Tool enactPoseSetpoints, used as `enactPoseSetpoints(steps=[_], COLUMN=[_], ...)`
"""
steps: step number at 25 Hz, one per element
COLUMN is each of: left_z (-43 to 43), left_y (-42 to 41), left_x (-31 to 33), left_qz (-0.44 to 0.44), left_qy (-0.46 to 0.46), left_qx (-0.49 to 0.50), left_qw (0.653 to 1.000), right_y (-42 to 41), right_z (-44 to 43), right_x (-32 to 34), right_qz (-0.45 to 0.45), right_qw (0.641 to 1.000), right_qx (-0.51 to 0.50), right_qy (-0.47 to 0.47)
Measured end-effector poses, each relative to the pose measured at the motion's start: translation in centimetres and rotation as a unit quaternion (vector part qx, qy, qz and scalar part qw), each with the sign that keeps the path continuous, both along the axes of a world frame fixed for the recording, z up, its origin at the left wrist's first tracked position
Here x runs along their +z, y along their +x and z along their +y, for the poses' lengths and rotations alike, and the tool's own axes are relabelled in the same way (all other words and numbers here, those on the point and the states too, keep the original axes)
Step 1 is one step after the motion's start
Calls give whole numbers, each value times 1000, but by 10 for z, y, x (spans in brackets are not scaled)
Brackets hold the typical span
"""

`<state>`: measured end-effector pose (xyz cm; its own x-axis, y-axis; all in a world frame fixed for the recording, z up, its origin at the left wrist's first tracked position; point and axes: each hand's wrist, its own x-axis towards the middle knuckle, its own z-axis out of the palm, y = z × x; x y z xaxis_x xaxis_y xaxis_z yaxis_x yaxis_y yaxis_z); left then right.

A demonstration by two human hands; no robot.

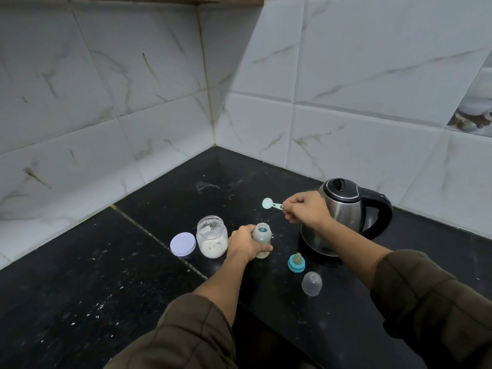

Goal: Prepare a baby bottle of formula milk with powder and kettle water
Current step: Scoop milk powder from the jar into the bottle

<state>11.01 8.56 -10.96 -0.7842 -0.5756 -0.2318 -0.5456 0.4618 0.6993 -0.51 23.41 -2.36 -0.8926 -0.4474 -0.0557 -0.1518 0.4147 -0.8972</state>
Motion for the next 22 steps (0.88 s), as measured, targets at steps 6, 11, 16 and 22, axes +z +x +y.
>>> enactPoseSetpoints(steps=[6,11,16,22], left_z=[-4,-11,-28,-77], left_y=[4,7,16,36], left_x=[-9,20,65,87], left_qz=[-7,43,196,297], left_qy=[28,45,28,-80], left_qx=[4,-20,76,210], left_qw=[1000,998,977,928], right_y=[-2,-1,2,33], right_z=[-2,-13,-43,-100], right_x=[-3,12,37,43], right_qz=[-39,-52,-37,63], right_qw=[999,996,992,991], right_qx=[-17,-33,-80,92], right_qy=[8,-60,-91,73])
